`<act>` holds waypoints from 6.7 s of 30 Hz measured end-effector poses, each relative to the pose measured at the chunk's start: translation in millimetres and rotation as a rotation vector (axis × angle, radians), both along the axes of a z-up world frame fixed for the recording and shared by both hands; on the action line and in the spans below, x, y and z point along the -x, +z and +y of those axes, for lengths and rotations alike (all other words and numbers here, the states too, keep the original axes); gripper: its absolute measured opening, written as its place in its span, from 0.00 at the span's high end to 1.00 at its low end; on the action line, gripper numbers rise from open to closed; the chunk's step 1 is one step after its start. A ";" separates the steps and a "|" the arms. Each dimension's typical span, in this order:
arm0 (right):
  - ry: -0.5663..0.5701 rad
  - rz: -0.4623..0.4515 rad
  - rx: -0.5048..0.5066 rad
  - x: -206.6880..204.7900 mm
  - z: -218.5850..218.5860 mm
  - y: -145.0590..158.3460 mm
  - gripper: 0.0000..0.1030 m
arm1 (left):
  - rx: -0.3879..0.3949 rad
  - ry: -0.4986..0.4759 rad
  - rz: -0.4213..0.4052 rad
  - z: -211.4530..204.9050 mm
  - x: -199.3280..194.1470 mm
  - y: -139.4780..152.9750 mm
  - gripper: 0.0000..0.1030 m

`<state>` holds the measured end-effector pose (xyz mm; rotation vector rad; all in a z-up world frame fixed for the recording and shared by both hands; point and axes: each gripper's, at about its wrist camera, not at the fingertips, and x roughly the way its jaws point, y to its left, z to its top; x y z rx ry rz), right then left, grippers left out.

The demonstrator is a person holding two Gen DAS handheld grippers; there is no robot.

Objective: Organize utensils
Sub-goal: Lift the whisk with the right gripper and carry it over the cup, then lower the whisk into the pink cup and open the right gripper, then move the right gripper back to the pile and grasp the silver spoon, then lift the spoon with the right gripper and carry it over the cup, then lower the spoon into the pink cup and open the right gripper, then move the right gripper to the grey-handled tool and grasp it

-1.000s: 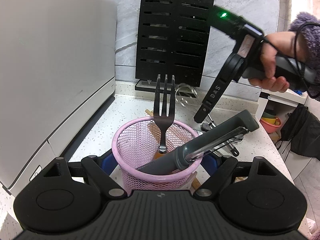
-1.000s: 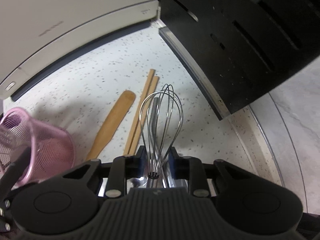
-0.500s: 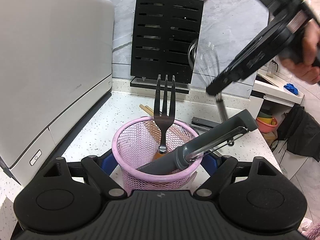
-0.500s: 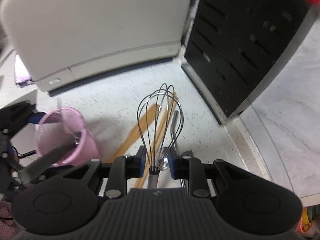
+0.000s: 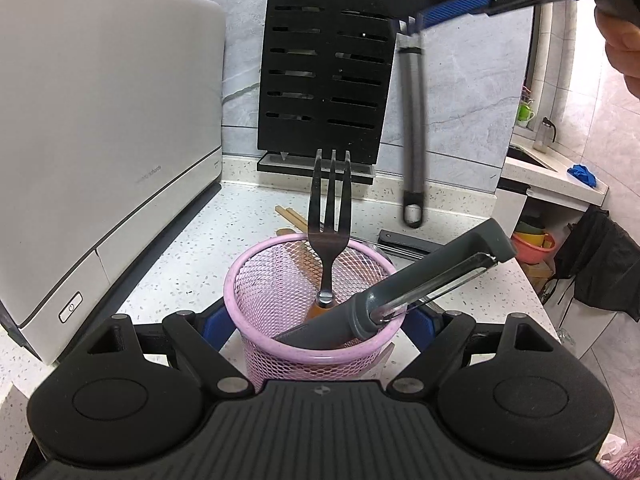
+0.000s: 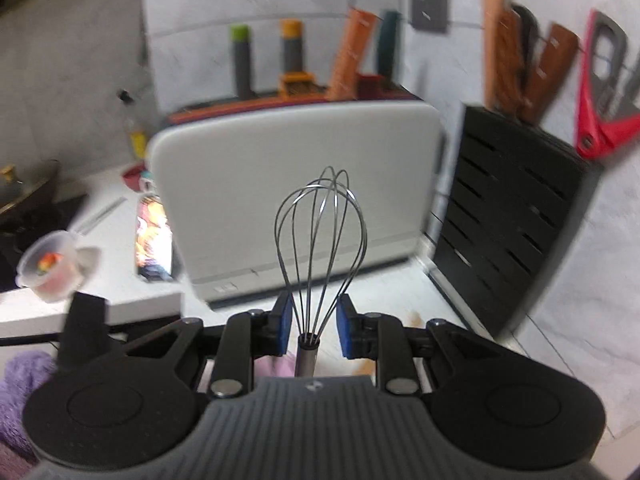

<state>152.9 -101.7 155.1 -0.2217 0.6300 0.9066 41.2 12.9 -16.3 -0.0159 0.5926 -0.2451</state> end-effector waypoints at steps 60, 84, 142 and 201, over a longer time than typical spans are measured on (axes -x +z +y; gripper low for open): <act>-0.080 0.205 0.113 -39.2 -12.0 -64.1 0.62 | -0.009 0.012 -0.024 4.2 -5.2 -3.1 0.05; -0.264 0.457 0.374 -128.2 -1.4 -178.6 0.72 | -0.016 0.007 -0.020 6.2 -13.3 -2.0 0.05; -0.039 -0.144 0.008 -3.0 39.4 -13.5 1.00 | -0.015 0.020 -0.003 8.2 -11.5 -0.3 0.04; -0.150 0.149 0.496 -80.3 3.9 -129.1 0.81 | -0.016 0.019 -0.006 7.6 -13.6 0.6 0.04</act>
